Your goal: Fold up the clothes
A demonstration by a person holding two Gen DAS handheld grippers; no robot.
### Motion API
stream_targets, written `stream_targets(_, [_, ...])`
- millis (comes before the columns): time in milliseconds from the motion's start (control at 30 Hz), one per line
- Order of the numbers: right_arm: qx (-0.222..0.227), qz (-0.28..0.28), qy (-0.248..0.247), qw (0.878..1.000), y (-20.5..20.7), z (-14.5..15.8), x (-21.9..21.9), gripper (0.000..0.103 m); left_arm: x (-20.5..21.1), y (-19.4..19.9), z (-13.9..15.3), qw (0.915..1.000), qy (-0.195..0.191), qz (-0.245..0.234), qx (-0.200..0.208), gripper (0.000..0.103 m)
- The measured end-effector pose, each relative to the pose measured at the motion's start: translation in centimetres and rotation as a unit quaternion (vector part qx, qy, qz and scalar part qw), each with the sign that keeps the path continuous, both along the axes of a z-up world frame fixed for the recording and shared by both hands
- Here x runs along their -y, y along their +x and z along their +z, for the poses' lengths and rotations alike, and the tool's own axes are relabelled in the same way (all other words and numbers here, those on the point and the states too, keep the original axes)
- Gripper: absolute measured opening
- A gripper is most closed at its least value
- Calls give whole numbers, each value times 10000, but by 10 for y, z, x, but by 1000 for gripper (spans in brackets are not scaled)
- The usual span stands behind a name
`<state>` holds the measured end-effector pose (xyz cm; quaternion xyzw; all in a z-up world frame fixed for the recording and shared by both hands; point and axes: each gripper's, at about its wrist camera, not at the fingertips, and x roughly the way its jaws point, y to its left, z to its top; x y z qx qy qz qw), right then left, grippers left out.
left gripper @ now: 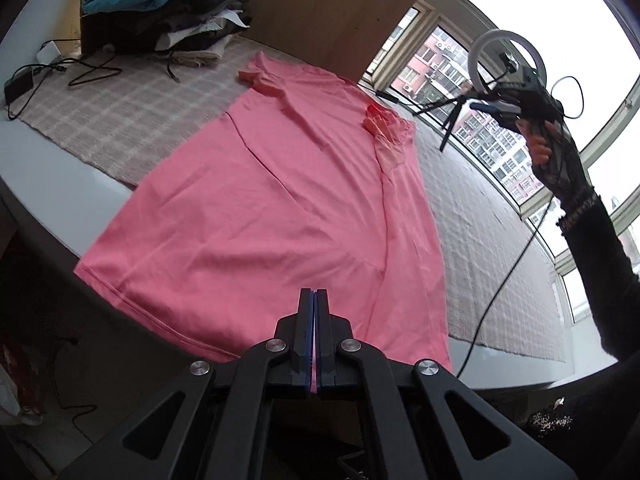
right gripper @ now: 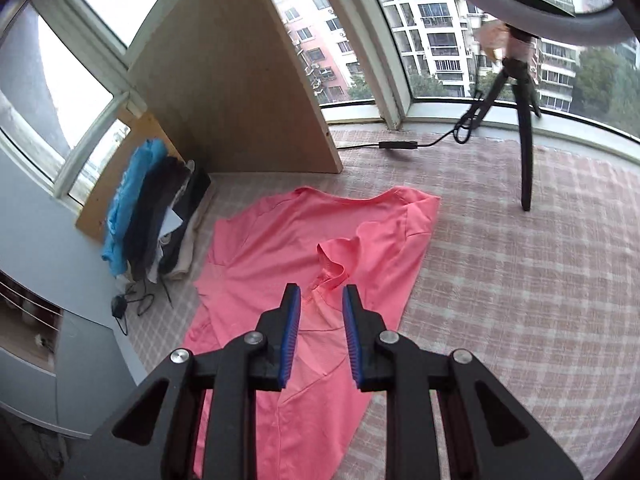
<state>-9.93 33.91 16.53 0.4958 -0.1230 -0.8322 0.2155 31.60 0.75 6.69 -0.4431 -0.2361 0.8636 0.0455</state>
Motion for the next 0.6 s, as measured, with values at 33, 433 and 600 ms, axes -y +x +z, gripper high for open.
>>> stream_targets(33, [-60, -64, 134, 9999, -2, 0, -4, 22, 8, -2, 4, 9999, -38, 101, 7, 0])
stream_targets(433, [429, -213, 240, 9986, -66, -71, -24, 22, 0, -98, 42, 9987, -427, -240, -139, 0])
stream_targets(600, [395, 272, -116, 9988, -51, -56, -3, 22, 40, -89, 52, 9981, -532, 296, -86, 0])
